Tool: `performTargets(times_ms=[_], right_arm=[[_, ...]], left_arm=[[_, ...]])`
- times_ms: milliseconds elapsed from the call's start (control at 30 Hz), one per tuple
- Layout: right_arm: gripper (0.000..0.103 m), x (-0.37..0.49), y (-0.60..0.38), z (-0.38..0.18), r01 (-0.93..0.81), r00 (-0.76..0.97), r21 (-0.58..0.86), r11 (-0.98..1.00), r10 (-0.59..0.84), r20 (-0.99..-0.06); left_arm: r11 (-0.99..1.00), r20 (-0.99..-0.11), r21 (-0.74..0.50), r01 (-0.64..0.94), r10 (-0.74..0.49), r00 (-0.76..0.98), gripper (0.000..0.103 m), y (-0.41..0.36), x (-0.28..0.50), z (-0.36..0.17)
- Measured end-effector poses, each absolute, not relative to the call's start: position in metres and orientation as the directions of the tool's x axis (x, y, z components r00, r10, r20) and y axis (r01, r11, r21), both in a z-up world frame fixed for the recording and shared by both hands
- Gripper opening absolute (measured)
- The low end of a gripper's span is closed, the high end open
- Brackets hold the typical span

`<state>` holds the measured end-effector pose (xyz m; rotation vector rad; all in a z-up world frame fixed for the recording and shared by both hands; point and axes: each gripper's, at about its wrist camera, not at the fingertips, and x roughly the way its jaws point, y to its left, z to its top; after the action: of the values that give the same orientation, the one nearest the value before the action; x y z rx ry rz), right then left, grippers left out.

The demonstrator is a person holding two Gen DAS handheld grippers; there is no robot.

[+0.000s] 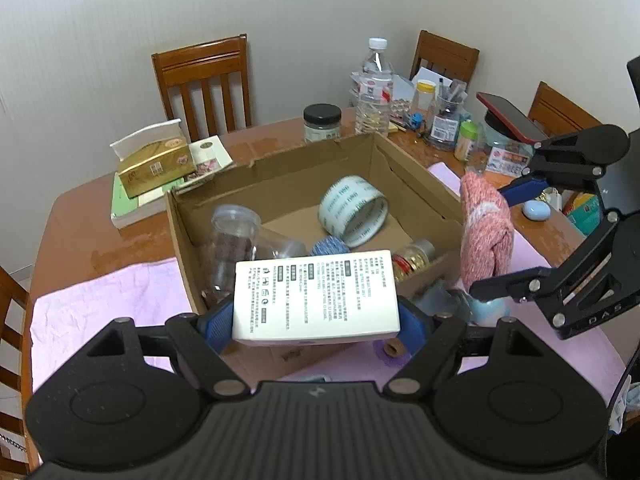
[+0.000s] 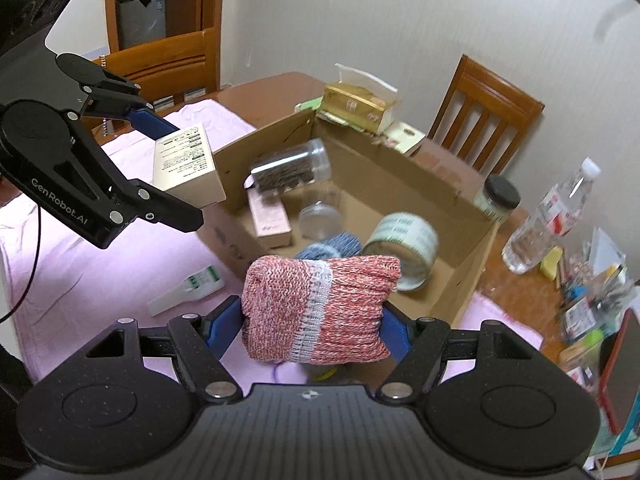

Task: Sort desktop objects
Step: 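Carry the white box and pink sock over the cardboard box with both tools, then open the left tool to drop the white box while the right tool releases the sock inside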

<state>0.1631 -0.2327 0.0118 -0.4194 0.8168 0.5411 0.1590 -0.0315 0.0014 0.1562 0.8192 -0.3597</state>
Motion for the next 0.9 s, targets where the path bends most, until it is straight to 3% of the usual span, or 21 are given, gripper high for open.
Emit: performTargets(times_ms=[467, 633, 900], right_arm=[[0.077, 0.203, -0.239, 0.019, -0.569, 0.598, -0.172, 0.804, 0.261, -0.758], [0.077, 0.211, -0.238, 0.014, -0.572, 0.59, -0.169, 0.803, 0.26, -0.764], [0.077, 0.23, -0.239, 0.005, -0.565, 0.578, -0.166, 0.808, 0.244, -0.779]], left_arm=[[0.941, -0.74, 0.029, 0.336, -0.205, 0.64, 0.08, -0.028, 0.194, -0.005], [0.95, -0.755, 0.037, 0.309, -0.176, 0.632, 0.089, -0.026, 0.203, -0.013], [0.953, -0.78, 0.012, 0.304, -0.181, 0.599, 0.09, -0.023, 0.203, -0.022]])
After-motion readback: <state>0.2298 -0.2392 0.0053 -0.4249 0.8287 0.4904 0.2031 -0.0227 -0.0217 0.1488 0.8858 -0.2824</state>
